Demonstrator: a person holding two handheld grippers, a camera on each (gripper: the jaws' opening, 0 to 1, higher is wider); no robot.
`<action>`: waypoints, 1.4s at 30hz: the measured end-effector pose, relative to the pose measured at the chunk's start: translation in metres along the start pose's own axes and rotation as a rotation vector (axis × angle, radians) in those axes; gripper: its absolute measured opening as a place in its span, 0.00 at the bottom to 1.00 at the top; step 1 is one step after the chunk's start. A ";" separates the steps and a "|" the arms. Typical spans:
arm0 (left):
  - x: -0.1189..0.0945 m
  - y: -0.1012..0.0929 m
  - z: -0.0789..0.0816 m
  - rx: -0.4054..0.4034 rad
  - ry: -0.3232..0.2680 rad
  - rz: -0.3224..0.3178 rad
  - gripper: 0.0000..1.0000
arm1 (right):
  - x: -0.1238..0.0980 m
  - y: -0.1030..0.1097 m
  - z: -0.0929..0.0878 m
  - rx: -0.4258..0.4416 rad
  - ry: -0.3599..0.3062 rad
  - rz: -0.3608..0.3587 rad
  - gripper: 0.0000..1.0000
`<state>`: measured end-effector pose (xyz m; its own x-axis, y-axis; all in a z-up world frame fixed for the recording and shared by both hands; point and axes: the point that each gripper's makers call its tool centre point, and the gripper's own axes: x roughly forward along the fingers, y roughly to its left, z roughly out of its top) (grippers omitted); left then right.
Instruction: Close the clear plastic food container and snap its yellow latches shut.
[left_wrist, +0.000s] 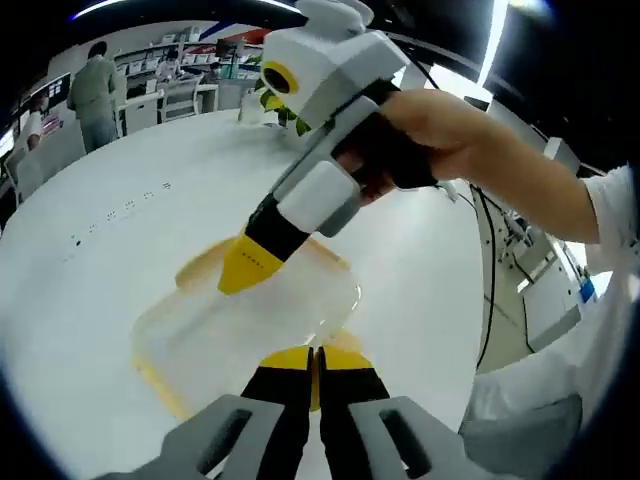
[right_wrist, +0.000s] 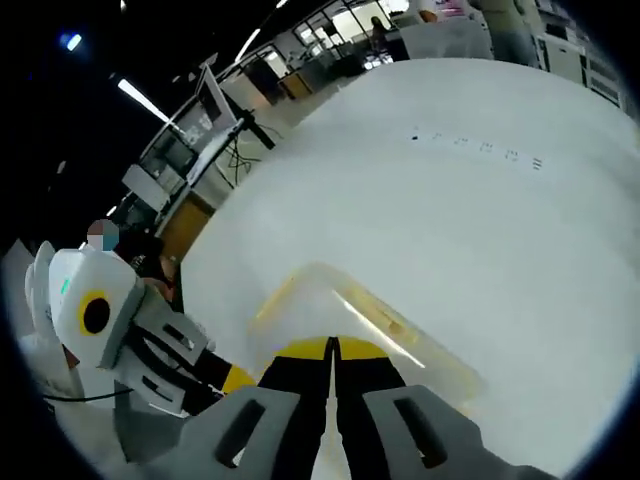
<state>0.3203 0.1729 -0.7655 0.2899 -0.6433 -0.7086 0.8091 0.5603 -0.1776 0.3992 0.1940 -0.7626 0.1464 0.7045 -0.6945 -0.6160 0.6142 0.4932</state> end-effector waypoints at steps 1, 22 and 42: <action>0.000 0.000 0.001 0.004 -0.009 -0.001 0.00 | 0.000 -0.001 0.003 0.006 -0.012 -0.003 0.00; 0.012 0.001 -0.021 -0.031 0.009 -0.008 0.00 | -0.002 -0.033 0.022 0.119 -0.119 -0.074 0.00; 0.009 -0.011 -0.023 0.010 0.009 -0.063 0.00 | -0.001 -0.039 0.024 0.040 -0.074 -0.085 0.00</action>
<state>0.3019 0.1729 -0.7853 0.2334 -0.6723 -0.7025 0.8308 0.5133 -0.2152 0.4420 0.1784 -0.7684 0.2543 0.6724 -0.6952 -0.5673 0.6858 0.4558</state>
